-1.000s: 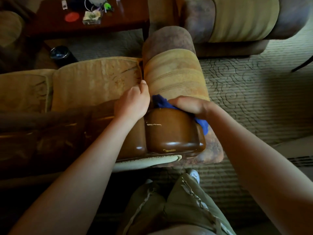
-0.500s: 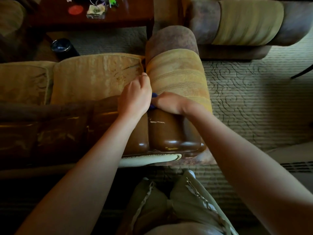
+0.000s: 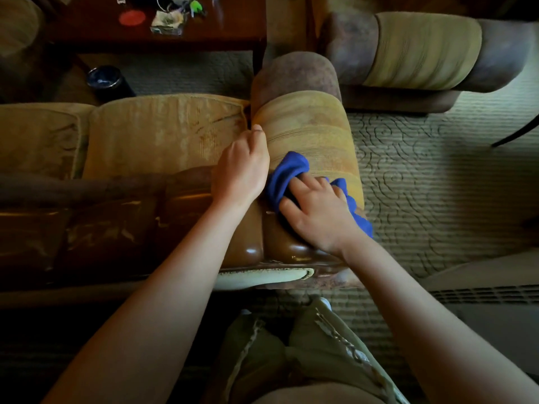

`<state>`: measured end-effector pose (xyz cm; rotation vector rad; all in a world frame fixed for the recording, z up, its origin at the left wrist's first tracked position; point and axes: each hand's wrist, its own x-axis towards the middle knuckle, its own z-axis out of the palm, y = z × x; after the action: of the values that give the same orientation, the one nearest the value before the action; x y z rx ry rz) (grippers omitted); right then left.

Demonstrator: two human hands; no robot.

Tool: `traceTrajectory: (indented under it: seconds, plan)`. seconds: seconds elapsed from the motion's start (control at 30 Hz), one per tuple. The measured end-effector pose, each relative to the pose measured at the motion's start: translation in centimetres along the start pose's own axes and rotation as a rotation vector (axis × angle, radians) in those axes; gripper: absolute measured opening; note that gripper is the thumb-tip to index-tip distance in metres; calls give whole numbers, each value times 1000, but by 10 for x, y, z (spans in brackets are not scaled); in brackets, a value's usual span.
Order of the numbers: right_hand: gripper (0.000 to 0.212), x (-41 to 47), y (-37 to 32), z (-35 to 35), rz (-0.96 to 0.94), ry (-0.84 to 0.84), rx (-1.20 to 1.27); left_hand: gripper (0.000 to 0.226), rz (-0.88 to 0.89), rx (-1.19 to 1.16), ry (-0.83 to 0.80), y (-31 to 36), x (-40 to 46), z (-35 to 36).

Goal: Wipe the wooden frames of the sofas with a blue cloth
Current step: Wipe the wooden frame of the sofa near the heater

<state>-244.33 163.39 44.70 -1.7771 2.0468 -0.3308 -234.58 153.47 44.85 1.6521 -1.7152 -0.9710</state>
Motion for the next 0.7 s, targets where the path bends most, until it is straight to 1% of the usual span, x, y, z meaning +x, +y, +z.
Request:
traceTrajectory:
  seconds: [0.07,0.13,0.2,0.23,0.3,0.37,0.47,0.5,0.57,0.63,0.67,0.7]
  plan:
    - [30,16,-10,2,-2,-30,-57,56,11,-14,-2,0,1,0]
    - [34,40,-15,-2,21,-161,-67,53,15,-49,-14,0,1,0]
    - [41,62,-13,-6,73,-310,69,54,12,-76,-17,0,-1,-1]
    - [42,67,-12,-9,96,-358,137,56,12,-90,-13,1,-3,-1]
    - [40,66,-8,-9,126,-366,194,59,12,-112,-4,1,-4,-3]
    - [35,54,-5,-8,141,-280,156,61,20,-124,2,0,-5,-4]
    - [30,20,-8,1,107,-69,0,60,34,-154,14,-1,-4,-4]
    - [34,6,-11,8,85,23,-53,59,43,-162,15,-2,-3,-4]
    - [51,-20,-22,22,56,174,-131,57,66,-167,-2,-1,-3,-4]
    - [56,-30,-31,33,73,285,-142,57,85,-160,-22,-1,-3,-5]
    - [56,-29,-33,35,107,297,-145,55,91,-153,-33,-2,-2,-5]
    - [54,-24,-35,35,149,270,-150,52,90,-148,-39,-2,-2,-5]
